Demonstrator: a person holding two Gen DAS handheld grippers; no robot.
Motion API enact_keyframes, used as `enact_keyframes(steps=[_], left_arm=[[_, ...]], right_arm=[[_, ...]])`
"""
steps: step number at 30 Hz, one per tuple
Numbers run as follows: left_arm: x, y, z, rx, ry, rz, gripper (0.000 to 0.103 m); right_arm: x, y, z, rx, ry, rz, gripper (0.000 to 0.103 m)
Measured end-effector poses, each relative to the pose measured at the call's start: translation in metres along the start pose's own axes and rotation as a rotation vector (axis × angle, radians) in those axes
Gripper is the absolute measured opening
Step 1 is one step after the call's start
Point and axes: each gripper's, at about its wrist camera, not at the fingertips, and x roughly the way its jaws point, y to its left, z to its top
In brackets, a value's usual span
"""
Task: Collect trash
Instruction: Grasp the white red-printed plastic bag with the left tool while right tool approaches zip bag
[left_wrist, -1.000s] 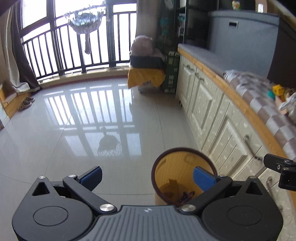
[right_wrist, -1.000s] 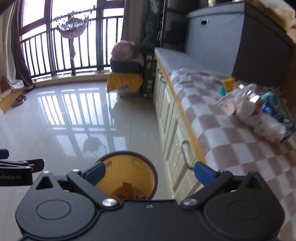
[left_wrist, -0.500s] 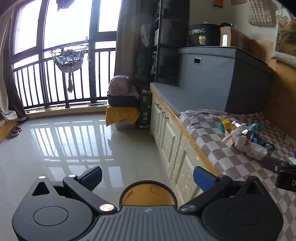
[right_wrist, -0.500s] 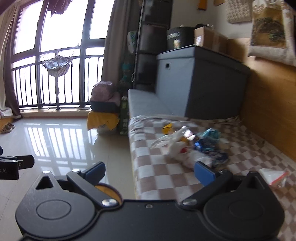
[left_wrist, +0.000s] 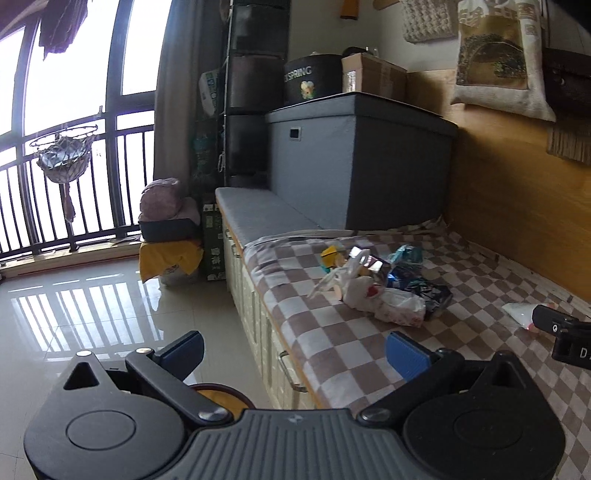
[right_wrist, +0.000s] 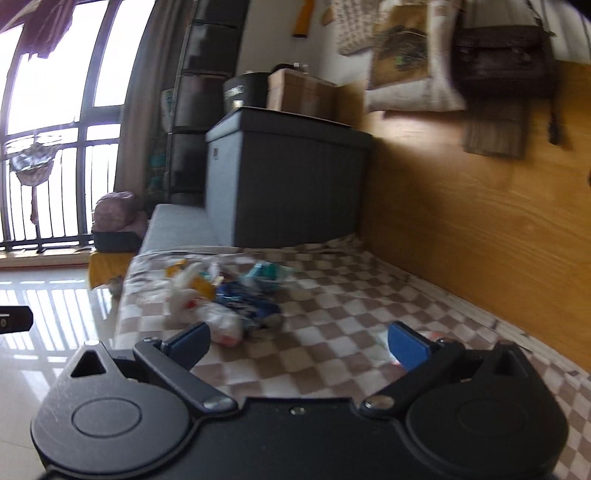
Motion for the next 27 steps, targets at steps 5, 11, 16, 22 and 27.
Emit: enact_keyframes(steps=[5, 11, 16, 22, 27], left_arm=[[0.011, -0.034, -0.007, 0.018, 0.001, -0.051, 0.103], [0.036, -0.055, -0.009, -0.011, 0.027, -0.17, 0.103], [0.062, -0.068, -0.006, -0.047, 0.036, -0.2, 0.103], [0.101, -0.067, 0.008, -0.247, 0.065, -0.277, 0.103], [0.143, -0.071, 0.017, -0.422, 0.126, -0.326, 0.103]], right_arm=[[0.009, -0.039, -0.015, 0.052, 0.019, -0.057, 0.103], [0.04, -0.079, -0.025, 0.178, 0.019, -0.092, 0.103], [0.082, -0.108, -0.026, 0.356, 0.033, -0.07, 0.103], [0.112, -0.128, -0.041, 0.452, -0.006, -0.145, 0.103], [0.126, -0.144, -0.062, 0.519, 0.031, -0.134, 0.103]])
